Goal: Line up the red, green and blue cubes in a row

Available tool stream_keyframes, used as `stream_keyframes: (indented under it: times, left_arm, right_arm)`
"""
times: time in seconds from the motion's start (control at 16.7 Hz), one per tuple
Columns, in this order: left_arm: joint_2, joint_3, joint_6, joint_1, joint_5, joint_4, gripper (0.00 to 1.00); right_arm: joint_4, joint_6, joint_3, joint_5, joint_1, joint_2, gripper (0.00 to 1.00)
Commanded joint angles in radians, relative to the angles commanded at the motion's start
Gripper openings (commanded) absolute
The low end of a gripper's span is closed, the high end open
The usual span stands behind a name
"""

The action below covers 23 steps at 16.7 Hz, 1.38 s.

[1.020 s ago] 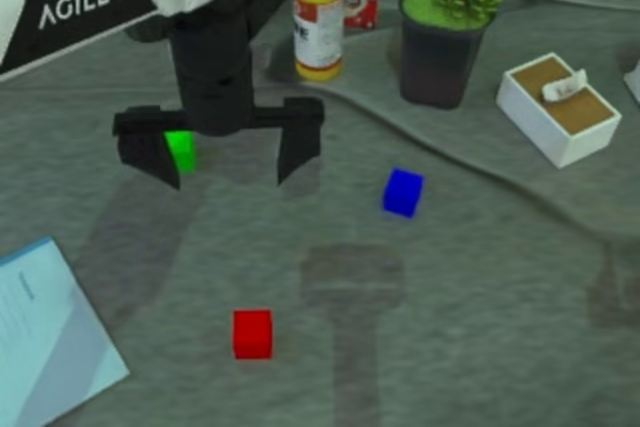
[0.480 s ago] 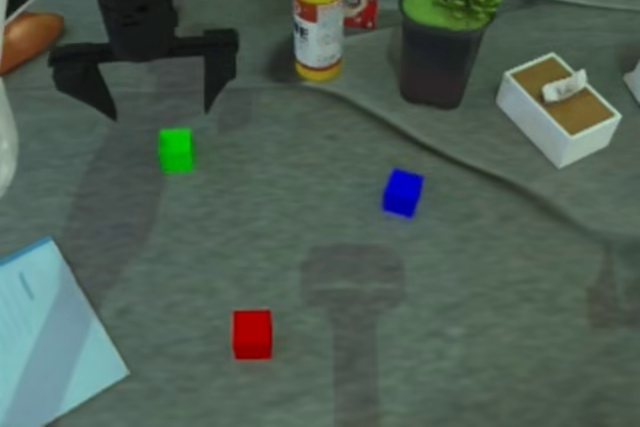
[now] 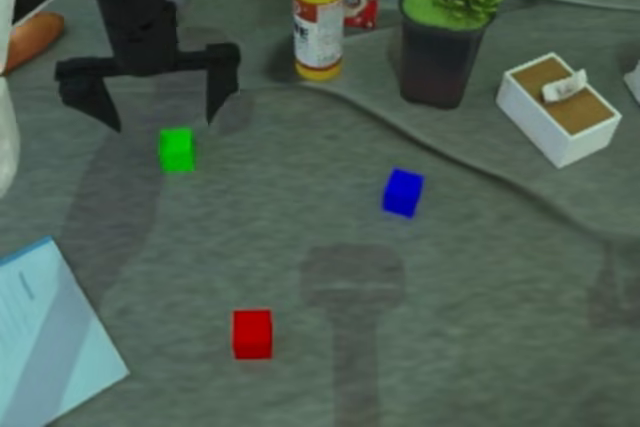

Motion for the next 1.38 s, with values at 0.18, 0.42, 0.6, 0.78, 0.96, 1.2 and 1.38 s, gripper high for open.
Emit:
stream_keyframes:
  times: [0.18,0.42,0.6,0.78,0.96,1.2,1.38]
  left_arm:
    - [0.024,-0.1,0.002,0.001,0.0,0.135,1.0]
    - [0.048,-0.184,0.003,0.002,0.0,0.236,1.0]
    - [0.048,-0.185,0.003,0.002,0.0,0.237,1.0]
    - [0.048,-0.185,0.003,0.002,0.0,0.237,0.77]
    - [0.048,-0.185,0.003,0.002,0.0,0.237,0.55]
    - [0.048,-0.185,0.003,0.002,0.0,0.237,0.25]
    - [0.048,-0.185,0.003,0.002,0.0,0.237,0.02]
  right_arm:
    - [0.0,0.0,0.0,0.0,0.0,0.0,1.0]
    - [0.0,0.0,0.0,0.0,0.0,0.0,1.0]
    - [0.0,0.0,0.0,0.0,0.0,0.0,1.0]
    - [0.0,0.0,0.0,0.0,0.0,0.0,1.0]
    - [0.0,0.0,0.0,0.0,0.0,0.0,1.0]
    - [0.0,0.0,0.0,0.0,0.0,0.0,1.0]
    - [0.0,0.0,0.0,0.0,0.0,0.0,1.0]
